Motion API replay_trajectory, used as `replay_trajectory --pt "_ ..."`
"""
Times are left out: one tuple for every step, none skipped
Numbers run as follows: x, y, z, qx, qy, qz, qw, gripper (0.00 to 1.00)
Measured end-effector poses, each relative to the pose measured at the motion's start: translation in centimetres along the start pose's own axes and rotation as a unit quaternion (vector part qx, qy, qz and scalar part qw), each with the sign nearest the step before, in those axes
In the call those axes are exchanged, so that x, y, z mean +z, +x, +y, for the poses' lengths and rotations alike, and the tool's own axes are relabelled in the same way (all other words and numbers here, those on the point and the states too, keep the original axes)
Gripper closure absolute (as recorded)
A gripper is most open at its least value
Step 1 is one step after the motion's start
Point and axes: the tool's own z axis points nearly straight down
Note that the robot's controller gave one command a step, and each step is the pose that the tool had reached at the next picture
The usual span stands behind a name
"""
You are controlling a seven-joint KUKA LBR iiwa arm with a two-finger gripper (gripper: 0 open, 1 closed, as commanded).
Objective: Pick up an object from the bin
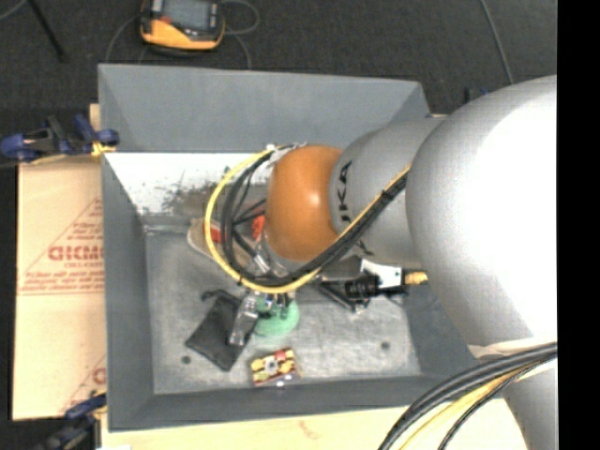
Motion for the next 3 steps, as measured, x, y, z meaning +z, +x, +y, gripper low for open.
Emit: replay_trajectory --pt "1.83 1.78 1.37 0.042 -0.001 -0.0019 0.9991 1.00" --pt "1.83 1.78 1.36 0.042 -0.001 -0.0019 0.9991 1.00" --pt "1.39 1.89 1.28 0.042 0.000 0.0006 0.9991 1.00"
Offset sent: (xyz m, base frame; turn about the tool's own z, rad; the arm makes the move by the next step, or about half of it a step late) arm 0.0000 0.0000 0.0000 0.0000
